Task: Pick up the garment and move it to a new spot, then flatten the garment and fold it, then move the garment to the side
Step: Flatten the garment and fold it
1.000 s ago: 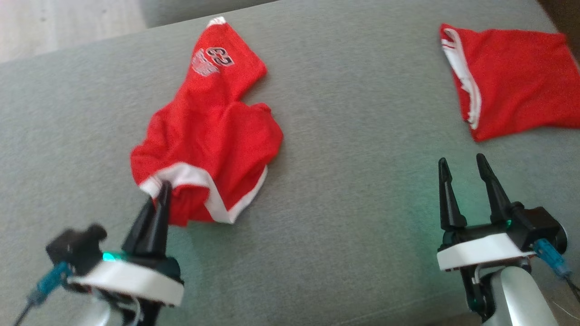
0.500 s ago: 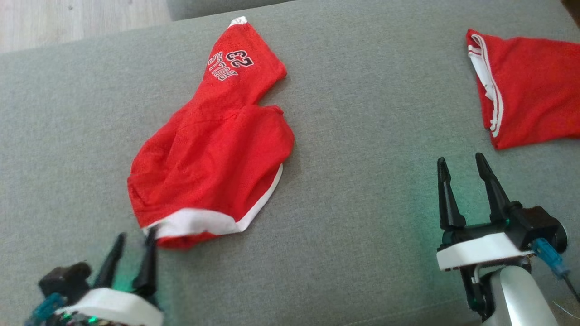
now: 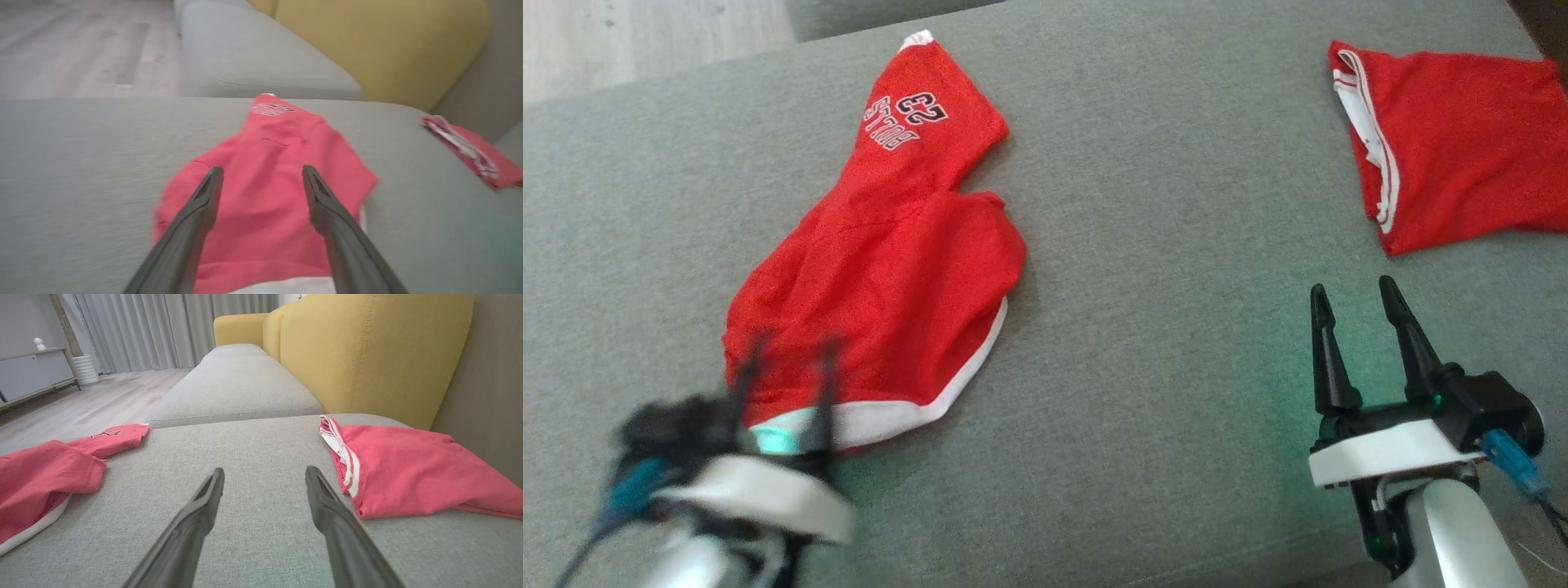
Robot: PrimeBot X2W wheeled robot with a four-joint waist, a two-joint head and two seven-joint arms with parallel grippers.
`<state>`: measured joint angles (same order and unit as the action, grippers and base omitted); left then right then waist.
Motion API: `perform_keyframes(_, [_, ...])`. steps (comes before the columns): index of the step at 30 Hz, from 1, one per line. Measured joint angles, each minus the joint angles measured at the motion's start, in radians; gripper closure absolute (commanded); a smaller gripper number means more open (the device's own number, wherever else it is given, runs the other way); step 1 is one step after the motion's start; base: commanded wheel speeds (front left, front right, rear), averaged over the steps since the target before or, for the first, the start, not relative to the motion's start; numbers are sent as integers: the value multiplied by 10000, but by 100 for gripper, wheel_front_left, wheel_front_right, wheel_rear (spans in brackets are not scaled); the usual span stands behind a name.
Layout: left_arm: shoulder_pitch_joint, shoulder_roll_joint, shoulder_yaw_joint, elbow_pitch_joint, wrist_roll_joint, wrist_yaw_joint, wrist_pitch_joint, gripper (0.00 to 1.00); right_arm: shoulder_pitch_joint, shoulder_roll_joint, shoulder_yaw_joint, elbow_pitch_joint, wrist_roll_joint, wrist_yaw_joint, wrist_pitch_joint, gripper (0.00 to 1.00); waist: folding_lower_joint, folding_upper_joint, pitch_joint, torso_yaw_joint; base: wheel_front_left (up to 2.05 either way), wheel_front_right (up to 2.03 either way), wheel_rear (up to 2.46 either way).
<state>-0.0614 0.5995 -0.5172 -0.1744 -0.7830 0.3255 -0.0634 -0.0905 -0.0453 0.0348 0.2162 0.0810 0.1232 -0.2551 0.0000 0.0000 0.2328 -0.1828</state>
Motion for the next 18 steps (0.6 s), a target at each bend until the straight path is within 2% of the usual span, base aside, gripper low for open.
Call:
perform_keyframes(5, [-1556, -1037, -1852, 205, 619, -830, 1120, 0, -47, 0, 142, 0, 75, 2, 0, 0, 0, 0, 119, -248, 0, 0, 0])
perform_keyframes(9, [-2626, -1887, -2706, 1317, 892, -1331, 1735, 0, -92, 0, 194, 0, 178, 0, 0, 0, 0, 0, 244, -492, 0, 0, 0])
perform_keyframes(10, [-3062, -2084, -2909, 2029, 997, -1413, 1956, 0, -133, 0, 203, 0, 255, 2, 0, 0, 0, 0, 302, -632, 0, 0, 0])
perform_keyframes(18, [-3856, -2337, -3235, 3885, 1250, -1674, 2470, 0, -245, 0, 163, 0, 355, 2, 0, 0, 1, 0, 476, -1100, 0, 0, 0])
